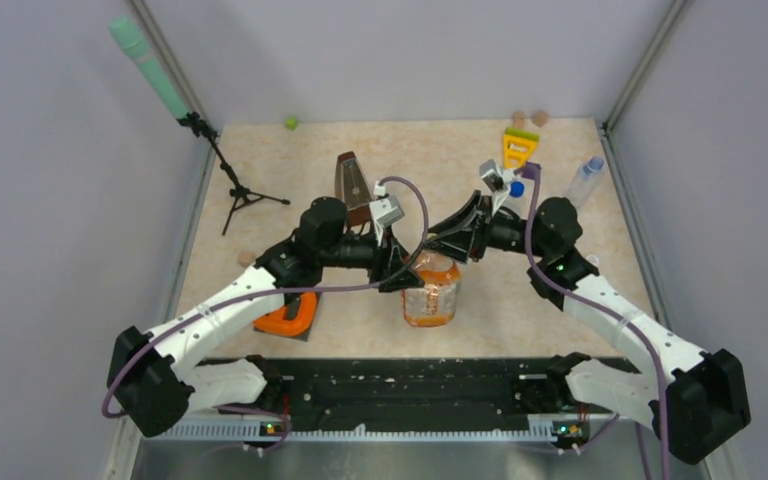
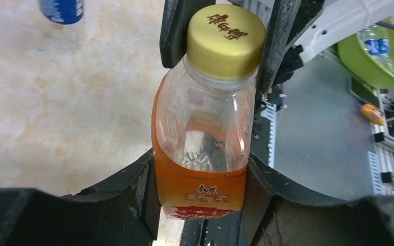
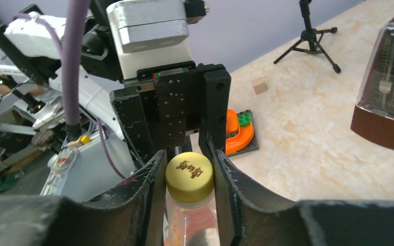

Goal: Unscrew the bottle caps
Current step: Unscrew the bottle cap from the plastic bottle.

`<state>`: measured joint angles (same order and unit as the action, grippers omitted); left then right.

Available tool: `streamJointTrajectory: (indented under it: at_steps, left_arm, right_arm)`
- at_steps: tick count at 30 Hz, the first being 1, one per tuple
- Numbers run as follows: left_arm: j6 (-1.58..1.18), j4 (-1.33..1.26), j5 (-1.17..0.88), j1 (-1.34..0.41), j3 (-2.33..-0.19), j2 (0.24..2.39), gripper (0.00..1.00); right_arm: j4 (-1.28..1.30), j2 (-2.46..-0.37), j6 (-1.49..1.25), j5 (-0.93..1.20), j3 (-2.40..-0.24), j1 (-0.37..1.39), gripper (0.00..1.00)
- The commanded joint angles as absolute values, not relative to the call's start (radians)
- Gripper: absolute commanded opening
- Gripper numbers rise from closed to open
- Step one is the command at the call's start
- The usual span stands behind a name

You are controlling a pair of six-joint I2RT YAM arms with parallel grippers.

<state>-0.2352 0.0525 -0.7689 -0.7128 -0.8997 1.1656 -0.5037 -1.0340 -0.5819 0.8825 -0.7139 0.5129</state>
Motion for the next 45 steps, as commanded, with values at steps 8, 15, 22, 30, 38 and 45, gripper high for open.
streamJointTrajectory:
  at_steps: [8, 15, 22, 30, 38, 45]
  left_arm:
    - [-0.194, 0.042, -0.568, -0.72, -0.961, 1.146, 0.0]
    - [-0.171, 0.1, -0.387, -0.775, -0.983, 1.172, 0.0]
    - [-0.138, 0.143, -0.241, -0.825, -0.999, 1.174, 0.0]
    - [-0.187, 0.033, -0.152, -0.826, -0.921, 1.108, 0.0]
    - [-0.216, -0.05, -0.191, -0.825, -0.887, 1.095, 0.73]
    - [-0.215, -0.072, -0.202, -0.806, -0.839, 1.052, 0.87]
  right_arm:
    - [-0.378, -1.041, -0.574, 0.676, -0.716, 0.542, 0.54]
    - [-0.342, -1.05, -0.56, 0.586, -0.741, 0.567, 0.59]
    - [-0.289, -1.065, -0.493, 0.489, -0.769, 0.622, 0.44]
    - [-0.327, -1.059, -0.555, 0.445, -0.736, 0.624, 0.03]
    - [-0.515, -1.056, -0.755, 0.415, -0.63, 0.624, 0.0]
    - [-0.544, -1.027, -0.783, 0.381, -0.621, 0.624, 0.0]
